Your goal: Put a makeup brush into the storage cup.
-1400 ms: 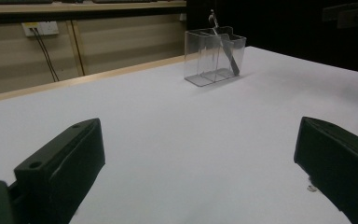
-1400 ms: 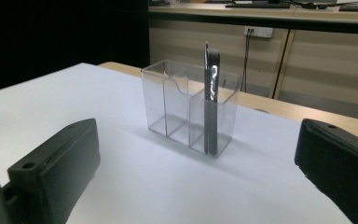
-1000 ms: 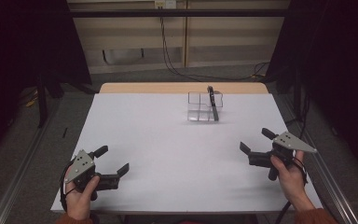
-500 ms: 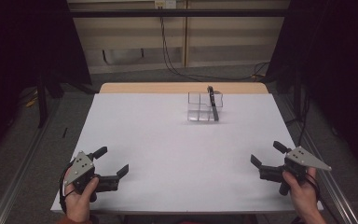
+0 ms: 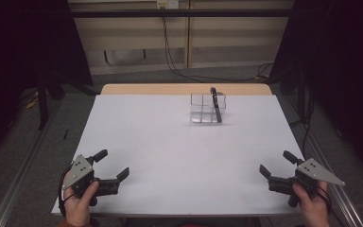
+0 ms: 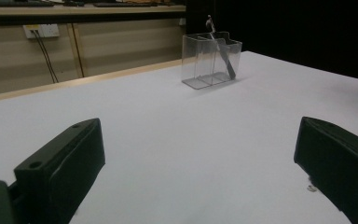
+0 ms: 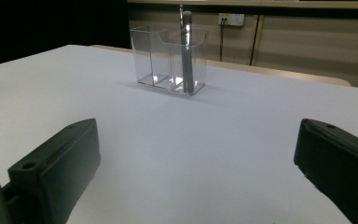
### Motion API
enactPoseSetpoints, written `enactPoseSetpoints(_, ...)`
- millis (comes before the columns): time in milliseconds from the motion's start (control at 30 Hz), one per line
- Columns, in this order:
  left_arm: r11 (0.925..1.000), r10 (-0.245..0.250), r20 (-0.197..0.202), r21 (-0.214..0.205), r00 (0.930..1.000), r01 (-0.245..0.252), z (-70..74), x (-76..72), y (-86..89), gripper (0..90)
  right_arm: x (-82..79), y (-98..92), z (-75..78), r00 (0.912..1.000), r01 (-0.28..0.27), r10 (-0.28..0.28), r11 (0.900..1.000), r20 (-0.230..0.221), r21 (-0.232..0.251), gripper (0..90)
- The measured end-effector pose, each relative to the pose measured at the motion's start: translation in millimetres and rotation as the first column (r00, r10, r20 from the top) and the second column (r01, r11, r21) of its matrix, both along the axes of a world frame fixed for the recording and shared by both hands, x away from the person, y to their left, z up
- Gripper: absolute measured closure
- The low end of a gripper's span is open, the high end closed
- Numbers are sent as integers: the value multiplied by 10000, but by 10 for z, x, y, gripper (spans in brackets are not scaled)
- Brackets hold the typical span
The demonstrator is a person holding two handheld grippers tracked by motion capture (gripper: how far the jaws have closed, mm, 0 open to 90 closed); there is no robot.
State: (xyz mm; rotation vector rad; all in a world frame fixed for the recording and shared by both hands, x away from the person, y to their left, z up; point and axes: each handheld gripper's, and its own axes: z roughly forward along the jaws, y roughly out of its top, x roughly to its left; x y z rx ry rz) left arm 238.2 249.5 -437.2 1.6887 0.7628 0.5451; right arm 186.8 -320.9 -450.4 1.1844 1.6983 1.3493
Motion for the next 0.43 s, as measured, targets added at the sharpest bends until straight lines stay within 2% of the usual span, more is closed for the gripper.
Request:
enactPoseSetpoints(300,9998,-149,13,114,9999,149,3,26,-24,17,19,32,-26,9998,-133,134,9999,-148,75,0)
enactPoseSetpoints(433,9999,-130,1,111,9999,130,1,33,-20,18,27,49,-28,9995,-264,262,9996,-191,-60,0)
